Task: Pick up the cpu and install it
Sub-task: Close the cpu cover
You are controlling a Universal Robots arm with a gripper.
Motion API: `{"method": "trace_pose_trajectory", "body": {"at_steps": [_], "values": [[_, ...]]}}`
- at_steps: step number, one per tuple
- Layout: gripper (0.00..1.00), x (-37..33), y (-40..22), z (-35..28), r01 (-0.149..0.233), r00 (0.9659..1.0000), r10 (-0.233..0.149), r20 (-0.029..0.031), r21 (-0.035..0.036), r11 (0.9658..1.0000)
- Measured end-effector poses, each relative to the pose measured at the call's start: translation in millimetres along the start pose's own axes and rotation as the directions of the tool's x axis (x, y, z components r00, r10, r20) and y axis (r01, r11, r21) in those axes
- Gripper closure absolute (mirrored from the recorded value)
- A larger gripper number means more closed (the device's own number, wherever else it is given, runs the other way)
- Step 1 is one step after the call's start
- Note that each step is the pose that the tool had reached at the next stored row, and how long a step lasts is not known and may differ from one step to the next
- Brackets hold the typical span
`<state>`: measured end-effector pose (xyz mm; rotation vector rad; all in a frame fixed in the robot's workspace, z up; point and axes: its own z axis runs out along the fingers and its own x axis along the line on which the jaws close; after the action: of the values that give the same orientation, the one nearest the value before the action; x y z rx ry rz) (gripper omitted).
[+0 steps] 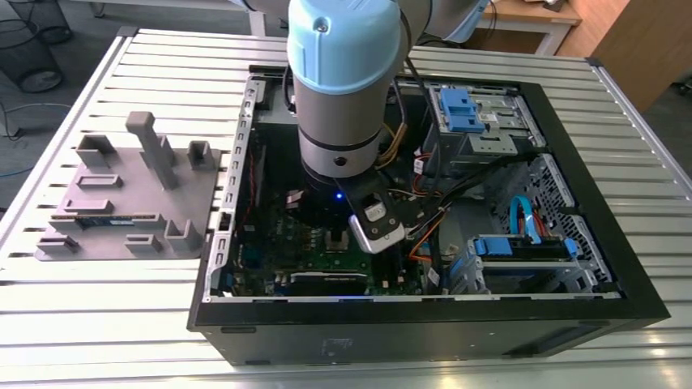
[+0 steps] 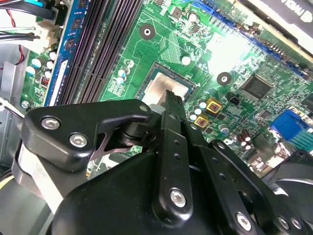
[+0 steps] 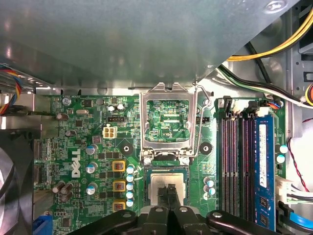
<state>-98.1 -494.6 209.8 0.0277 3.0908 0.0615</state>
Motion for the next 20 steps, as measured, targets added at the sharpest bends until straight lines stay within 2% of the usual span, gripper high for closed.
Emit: {"method": "trace_pose_trajectory", "body": {"at_steps": [12, 20], "values": [[0.89, -0.3, 0.3, -6.3, 0.000, 1.0000, 0.000, 0.0000, -0.0015, 1.0000], [0.89, -0.4, 0.3, -7.8, -0.001, 1.0000, 0.001, -0.0001, -0.0015, 1.0000]]}}
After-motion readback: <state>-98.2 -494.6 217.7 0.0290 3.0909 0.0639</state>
